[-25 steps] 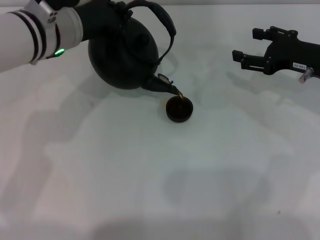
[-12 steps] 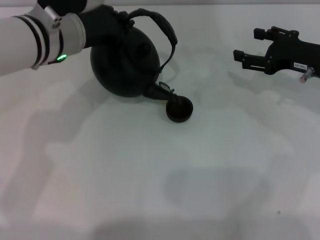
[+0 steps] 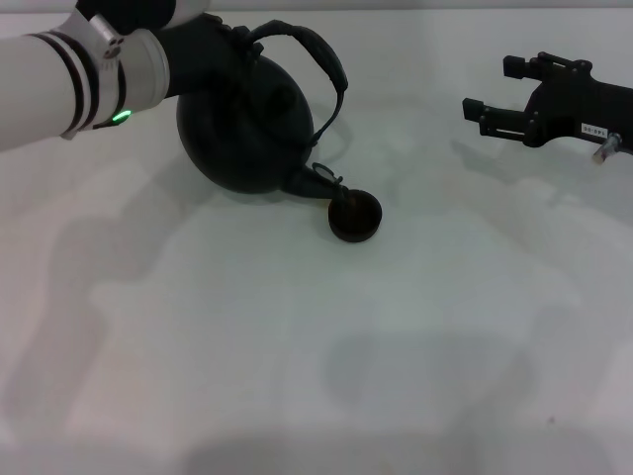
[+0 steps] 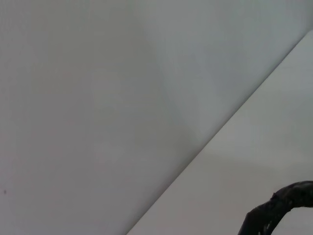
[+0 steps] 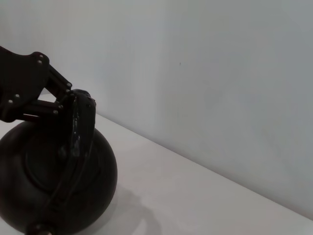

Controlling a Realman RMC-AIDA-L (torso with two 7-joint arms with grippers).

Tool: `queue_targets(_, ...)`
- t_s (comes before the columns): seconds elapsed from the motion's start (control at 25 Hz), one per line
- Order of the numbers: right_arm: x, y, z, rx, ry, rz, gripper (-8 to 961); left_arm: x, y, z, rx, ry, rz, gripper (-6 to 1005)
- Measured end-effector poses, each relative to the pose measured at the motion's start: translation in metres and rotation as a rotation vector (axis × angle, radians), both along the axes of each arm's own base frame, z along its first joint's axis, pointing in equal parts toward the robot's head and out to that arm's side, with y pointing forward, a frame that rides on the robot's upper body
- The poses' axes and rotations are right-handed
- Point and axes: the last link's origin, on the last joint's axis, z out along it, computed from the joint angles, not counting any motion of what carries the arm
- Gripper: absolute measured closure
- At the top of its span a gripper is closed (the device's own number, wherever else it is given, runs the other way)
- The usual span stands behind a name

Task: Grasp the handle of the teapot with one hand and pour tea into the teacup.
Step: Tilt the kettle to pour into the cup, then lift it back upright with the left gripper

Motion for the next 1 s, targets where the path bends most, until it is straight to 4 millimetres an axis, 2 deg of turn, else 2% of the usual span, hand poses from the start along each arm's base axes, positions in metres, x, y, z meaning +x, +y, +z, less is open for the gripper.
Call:
queue_targets(0.72,0.0021,0.0003,-0.0049,-0.011,-0.003,-0.01,112,-0.0001,-0.0005,-0.0001,-0.001,-0.009,0.004,855)
queue_targets(1.0,0.0023,0.0005,-0.0051,-0.011,-0.003,-0.011,112,-0.0013,-0.0021,0.0007,0.0,-0.082,0.053,854)
